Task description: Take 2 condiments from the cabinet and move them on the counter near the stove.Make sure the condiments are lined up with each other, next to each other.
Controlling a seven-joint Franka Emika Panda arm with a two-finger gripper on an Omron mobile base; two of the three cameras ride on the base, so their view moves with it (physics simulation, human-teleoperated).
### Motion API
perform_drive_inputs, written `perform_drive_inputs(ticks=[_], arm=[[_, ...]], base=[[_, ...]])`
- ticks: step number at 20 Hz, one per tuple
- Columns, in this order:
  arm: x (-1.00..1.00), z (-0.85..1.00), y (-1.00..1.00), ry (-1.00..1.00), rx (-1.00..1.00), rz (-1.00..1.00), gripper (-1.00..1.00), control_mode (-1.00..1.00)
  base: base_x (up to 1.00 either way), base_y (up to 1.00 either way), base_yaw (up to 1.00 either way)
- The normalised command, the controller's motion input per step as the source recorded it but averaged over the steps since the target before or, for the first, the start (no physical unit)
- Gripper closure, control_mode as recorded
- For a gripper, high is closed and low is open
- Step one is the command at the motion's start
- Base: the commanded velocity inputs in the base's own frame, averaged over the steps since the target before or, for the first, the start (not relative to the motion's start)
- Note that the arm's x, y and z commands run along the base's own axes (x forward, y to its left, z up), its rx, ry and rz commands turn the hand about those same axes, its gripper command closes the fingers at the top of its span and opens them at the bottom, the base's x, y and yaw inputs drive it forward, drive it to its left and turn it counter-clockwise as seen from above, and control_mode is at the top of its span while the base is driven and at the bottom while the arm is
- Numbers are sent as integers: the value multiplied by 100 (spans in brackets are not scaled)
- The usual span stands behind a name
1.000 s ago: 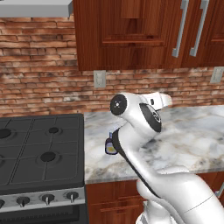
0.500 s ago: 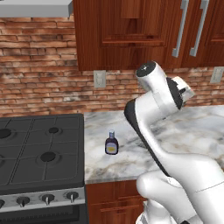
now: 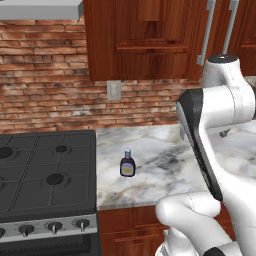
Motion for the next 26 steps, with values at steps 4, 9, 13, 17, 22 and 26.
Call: perform_drive_inputs(ticks=[4,9,13,17,22,26], arm=[[-26,-14,0,-22,35,8,-100,-100],[0,-4,5,-20,6,9,-100,-100],[0,0,0,-1,0,0,-100,-100],[-5,0,0,-1,0,0,-100,100],[0,0,0,0,0,0,-100,100],[0,0,0,0,0,0,-100,100]], base=[[0,0,0],[0,0,0],[0,0,0],[-35,-24,-2],[-94,-99,-16],[-36,-100,-23]])
